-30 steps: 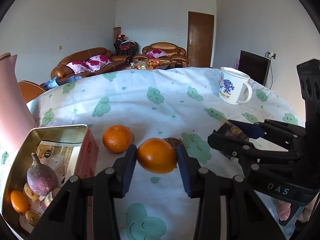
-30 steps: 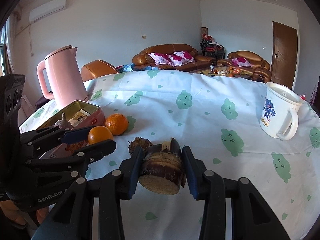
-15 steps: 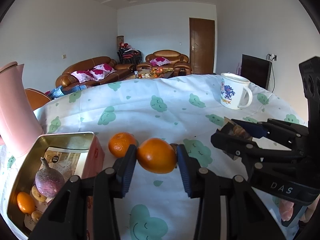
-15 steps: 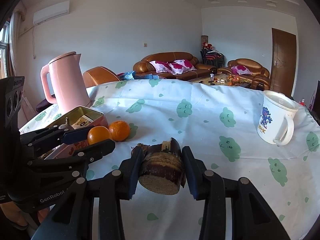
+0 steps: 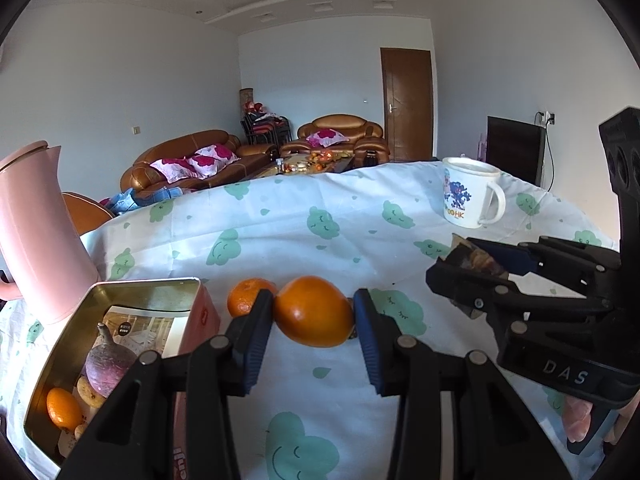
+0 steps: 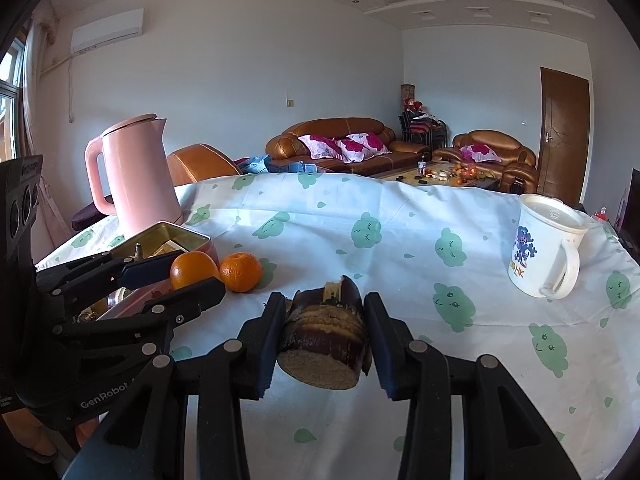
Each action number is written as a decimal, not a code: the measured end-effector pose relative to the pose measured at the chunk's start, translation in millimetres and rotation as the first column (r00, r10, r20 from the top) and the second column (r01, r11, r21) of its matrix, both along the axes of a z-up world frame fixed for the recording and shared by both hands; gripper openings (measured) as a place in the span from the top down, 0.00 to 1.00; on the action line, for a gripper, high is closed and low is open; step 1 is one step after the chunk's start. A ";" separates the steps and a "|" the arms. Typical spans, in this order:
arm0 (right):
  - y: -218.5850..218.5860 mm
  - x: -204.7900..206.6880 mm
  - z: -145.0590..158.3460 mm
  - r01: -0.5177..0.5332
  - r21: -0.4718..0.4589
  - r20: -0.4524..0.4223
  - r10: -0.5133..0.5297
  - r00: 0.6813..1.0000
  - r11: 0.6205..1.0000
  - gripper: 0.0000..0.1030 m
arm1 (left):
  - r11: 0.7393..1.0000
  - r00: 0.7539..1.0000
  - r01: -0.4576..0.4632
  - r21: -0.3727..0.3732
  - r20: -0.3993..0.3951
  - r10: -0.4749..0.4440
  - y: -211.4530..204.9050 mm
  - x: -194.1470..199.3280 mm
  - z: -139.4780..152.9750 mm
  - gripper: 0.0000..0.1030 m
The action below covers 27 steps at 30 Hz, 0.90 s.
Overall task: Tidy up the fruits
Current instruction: 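Lift the orange and cake roll off the table with both grippers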
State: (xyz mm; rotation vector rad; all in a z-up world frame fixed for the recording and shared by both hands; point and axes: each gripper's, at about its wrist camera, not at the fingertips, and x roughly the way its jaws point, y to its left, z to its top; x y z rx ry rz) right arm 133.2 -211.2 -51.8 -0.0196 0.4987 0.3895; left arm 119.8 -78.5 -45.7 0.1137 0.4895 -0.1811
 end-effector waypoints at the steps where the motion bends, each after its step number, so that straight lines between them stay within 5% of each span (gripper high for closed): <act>1: -0.1 -0.6 0.5 0.000 0.000 0.004 0.000 1.000 1.000 0.59 | 1.000 1.000 -0.002 0.000 0.004 0.002 0.2 -0.7 0.2 0.58; 27: 1.0 -16.8 6.7 0.015 -0.007 0.100 -0.014 0.995 1.000 0.59 | 1.000 0.997 -0.018 -0.024 0.073 0.019 4.5 -14.7 5.8 0.58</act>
